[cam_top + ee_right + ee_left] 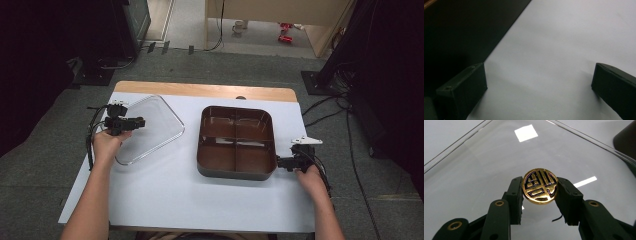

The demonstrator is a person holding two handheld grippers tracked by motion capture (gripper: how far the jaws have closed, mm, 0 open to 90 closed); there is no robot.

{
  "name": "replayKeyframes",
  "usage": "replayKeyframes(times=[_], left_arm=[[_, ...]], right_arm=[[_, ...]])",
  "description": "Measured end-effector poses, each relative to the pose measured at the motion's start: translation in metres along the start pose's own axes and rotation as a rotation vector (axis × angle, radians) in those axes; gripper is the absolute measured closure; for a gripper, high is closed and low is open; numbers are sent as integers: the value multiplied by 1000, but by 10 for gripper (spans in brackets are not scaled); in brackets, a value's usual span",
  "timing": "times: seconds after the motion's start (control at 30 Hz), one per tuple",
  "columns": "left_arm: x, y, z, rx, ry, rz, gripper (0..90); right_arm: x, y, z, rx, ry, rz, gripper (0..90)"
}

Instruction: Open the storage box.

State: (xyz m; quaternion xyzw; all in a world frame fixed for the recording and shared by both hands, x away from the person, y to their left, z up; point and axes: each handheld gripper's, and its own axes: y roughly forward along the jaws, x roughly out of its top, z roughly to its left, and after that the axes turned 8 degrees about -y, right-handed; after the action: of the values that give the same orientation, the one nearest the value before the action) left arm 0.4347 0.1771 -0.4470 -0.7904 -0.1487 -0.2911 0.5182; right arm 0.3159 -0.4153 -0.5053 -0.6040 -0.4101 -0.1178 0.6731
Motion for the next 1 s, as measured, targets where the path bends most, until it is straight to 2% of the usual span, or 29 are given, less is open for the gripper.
replayKeyframes(times=[0.17,0.57,0.7,0.8,1.0], left_arm=[[-3,6,2,18,6,14,590],[-7,17,-1,67,64,52,589],[-6,17,0,57,47,53,588],[-5,17,-2,72,54,50,578],[-1,5,-6,27,38,2,454]], right_arm=[[0,0,0,0,0,0,0],[0,0,0,0,-1,0,0],[0,0,0,0,-1,0,0],[0,0,0,0,-1,0,0],[0,0,0,0,-1,0,0]])
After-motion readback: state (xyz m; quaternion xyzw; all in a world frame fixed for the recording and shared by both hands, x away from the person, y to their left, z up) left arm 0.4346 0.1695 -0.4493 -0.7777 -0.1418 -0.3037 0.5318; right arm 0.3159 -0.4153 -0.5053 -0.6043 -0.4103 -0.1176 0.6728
